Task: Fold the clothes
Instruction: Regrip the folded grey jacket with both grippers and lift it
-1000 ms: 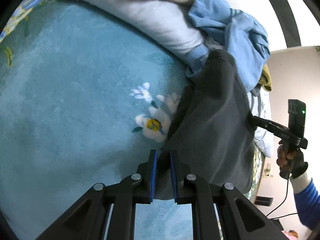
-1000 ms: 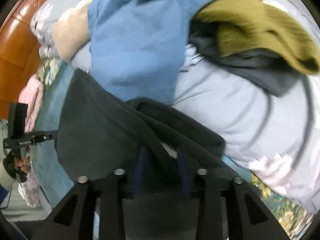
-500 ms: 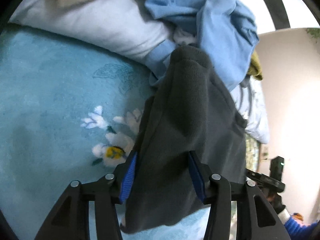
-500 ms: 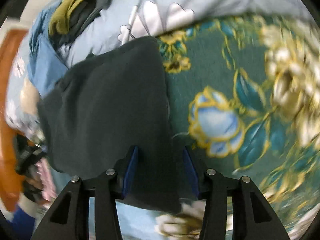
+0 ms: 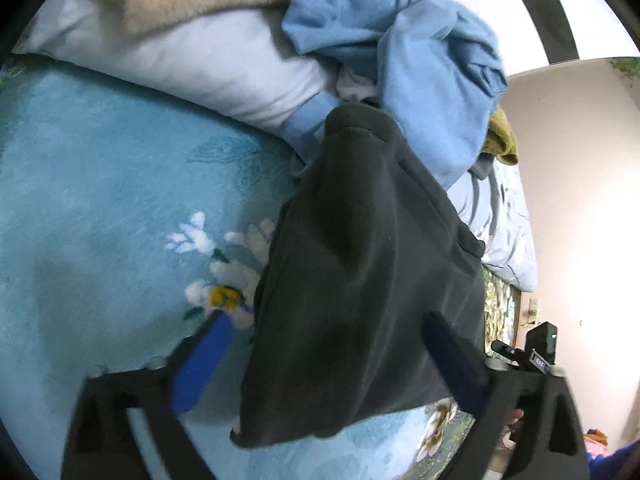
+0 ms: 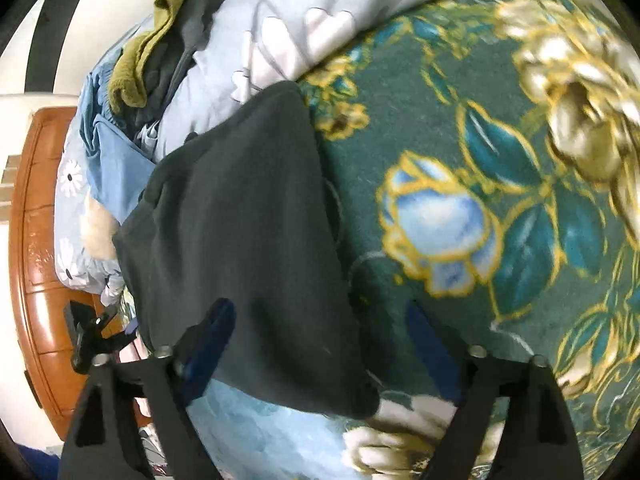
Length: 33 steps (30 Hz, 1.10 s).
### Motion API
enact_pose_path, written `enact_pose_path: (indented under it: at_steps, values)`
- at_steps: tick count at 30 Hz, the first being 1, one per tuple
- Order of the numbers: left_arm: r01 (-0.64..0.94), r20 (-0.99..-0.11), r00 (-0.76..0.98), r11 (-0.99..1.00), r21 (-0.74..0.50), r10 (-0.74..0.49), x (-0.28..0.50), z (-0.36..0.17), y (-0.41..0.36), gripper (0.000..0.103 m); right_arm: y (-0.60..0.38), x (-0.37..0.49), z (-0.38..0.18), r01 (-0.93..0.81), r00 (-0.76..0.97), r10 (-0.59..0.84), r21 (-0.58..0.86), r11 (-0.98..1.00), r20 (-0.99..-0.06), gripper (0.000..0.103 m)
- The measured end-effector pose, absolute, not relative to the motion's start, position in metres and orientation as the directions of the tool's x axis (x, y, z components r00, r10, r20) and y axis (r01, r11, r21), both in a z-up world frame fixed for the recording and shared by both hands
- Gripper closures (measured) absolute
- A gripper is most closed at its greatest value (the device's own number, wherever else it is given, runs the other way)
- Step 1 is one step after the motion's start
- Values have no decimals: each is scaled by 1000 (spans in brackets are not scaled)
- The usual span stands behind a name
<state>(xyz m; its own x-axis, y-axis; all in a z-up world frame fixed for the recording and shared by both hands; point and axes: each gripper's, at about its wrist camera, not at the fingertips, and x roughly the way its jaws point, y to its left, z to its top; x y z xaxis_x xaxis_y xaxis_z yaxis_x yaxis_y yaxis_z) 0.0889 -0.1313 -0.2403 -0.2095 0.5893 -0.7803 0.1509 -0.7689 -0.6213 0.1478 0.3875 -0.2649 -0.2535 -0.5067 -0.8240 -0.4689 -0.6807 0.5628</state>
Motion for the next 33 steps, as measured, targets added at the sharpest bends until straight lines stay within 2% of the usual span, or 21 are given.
enact_pose_path:
  at_steps: [8, 10, 15, 21, 26, 33]
  values:
    - [181, -758, -131, -736, -652, 640, 127, -265, -142, 0, 419, 185, -289, -559, -325, -594, 656, -507, -736, 11]
    - [168, -745, -115, -726, -667, 657, 129, -270, -138, 0, 420, 178, -290, -543, -347, -612, 685, -486, -710, 2]
    - [119, -704, -62, -695, -709, 707, 106, -285, -119, 0, 408, 148, -297, -457, -345, -686, 754, -473, -640, 1]
    - [24, -721, 35, -722, -691, 692, 81, -293, -89, 0, 378, 91, -298, -323, -277, -721, 768, -553, -635, 0]
    - [-34, -740, 61, -740, -672, 669, 69, -297, -82, 0, 378, 80, -302, -300, -230, -733, 763, -573, -641, 0]
    - [13, -711, 77, -714, -700, 699, 61, -301, -86, 0, 378, 77, -302, -313, -212, -735, 758, -573, -644, 0]
